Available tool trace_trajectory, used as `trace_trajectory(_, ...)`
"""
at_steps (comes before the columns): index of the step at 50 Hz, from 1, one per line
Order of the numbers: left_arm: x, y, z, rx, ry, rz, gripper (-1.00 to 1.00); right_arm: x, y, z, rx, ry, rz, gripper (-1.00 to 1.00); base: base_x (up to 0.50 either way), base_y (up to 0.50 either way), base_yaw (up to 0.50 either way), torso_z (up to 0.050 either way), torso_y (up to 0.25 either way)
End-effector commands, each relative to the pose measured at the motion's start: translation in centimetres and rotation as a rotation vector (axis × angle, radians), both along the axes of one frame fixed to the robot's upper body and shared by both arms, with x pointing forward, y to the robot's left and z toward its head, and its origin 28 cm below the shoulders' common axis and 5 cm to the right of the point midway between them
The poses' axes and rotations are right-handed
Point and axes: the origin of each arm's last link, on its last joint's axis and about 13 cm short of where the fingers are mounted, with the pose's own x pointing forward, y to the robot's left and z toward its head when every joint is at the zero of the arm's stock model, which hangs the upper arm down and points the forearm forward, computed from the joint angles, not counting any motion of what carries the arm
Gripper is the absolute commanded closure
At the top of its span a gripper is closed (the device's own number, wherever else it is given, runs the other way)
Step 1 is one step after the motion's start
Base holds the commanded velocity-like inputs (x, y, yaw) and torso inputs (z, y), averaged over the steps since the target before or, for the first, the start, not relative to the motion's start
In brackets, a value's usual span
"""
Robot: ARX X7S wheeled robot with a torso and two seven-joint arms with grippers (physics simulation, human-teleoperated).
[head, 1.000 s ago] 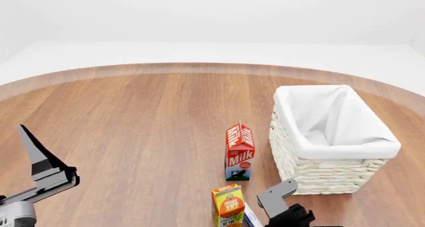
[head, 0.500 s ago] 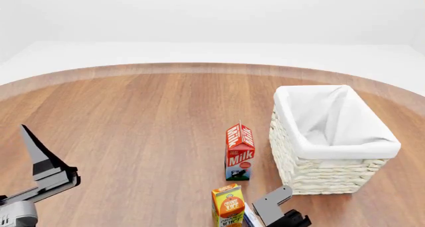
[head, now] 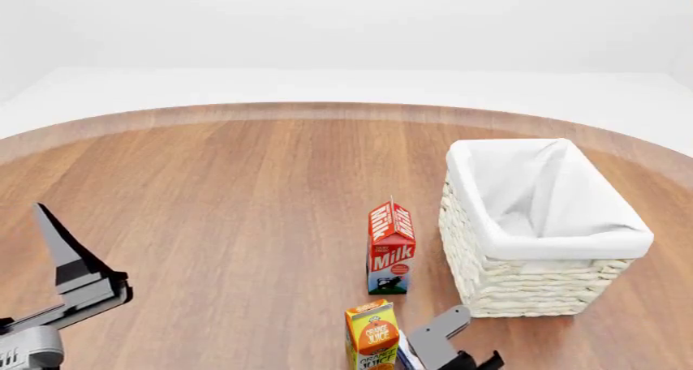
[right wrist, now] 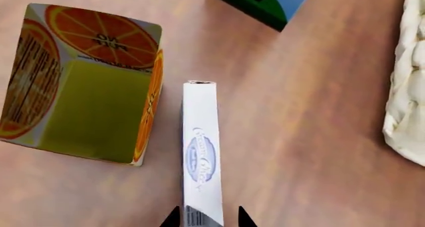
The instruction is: Pick up the cream cheese box and the butter, and put them in the basket.
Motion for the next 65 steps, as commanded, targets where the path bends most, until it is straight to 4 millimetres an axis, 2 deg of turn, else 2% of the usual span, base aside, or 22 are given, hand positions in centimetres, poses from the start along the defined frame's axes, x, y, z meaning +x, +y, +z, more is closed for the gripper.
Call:
trace_trajectory(1, 0.0, 0.2, -0.1, 0.007, -0.005, 0.012, -1.00, 0.5, 0.3, 0.1, -0.019, -0.054, 0.027, 1.00, 0.00, 0.00, 0.00, 0.000, 0.000)
trace_trajectory(10, -0.1, 0.2, -0.1, 0.006, -0.001, 0.007, -1.00, 0.5, 0.2, 0.1, -0.031, -0.066, 0.027, 1.00, 0.00, 0.00, 0.00, 0.000, 0.000)
trace_trajectory(17, 0.0, 0.2, -0.1, 0.006, -0.001, 0.007, -1.00, 0.8, 0.0, 1.1, -0.025, -0.107, 0.015, 1.00, 0.00, 0.00, 0.00, 0.000, 0.000)
trace_trajectory(22, -0.1, 0.2, -0.1, 0.007, -0.001, 0.007, -1.00, 0.5, -0.3, 2.5, -0.016, -0.157, -0.010, 1.00, 0.00, 0.00, 0.00, 0.000, 0.000)
trace_trajectory(28, 0.0, 0.1, -0.1, 0.010, 0.000, 0.004, -1.00, -1.1, -0.9, 6.3, 0.014, -0.276, -0.040, 1.00, 0.00, 0.00, 0.00, 0.000, 0.000)
trace_trajectory(30, 0.0, 0.1, -0.1, 0.010, 0.000, 0.004, -1.00, -1.3, -0.9, 6.5, 0.013, -0.284, -0.041, 1.00, 0.00, 0.00, 0.00, 0.000, 0.000)
trace_trajectory(33, -0.1, 0.1, 0.0, 0.011, -0.001, 0.004, -1.00, -2.9, -1.0, 7.8, 0.032, -0.312, -0.022, 1.00, 0.00, 0.00, 0.00, 0.000, 0.000)
trace_trajectory(43, -0.1, 0.2, 0.0, 0.009, -0.001, 0.005, -1.00, -5.5, -0.9, 9.6, 0.054, -0.347, 0.012, 1.00, 0.00, 0.00, 0.00, 0.000, 0.001)
trace_trajectory(51, -0.2, 0.1, 0.1, 0.010, -0.003, 0.005, -1.00, -6.4, -1.3, 11.7, 0.060, -0.419, -0.005, 1.00, 0.00, 0.00, 0.00, 0.000, 0.000)
trace_trajectory(55, -0.2, 0.1, 0.1, 0.010, -0.003, 0.005, -1.00, -6.5, -1.4, 12.0, 0.059, -0.437, -0.011, 1.00, 0.00, 0.00, 0.00, 0.000, 0.000)
trace_trajectory(57, -0.2, 0.2, 0.1, 0.009, -0.004, 0.006, -1.00, -6.7, -1.8, 13.4, 0.051, -0.506, -0.038, 1.00, 0.00, 0.00, 0.00, 0.000, 0.000)
trace_trajectory(65, -0.2, 0.2, 0.2, 0.008, -0.004, 0.006, -1.00, -6.8, -2.4, 15.2, 0.035, -0.584, -0.074, 1.00, 0.00, 0.00, 0.00, 0.000, 0.001)
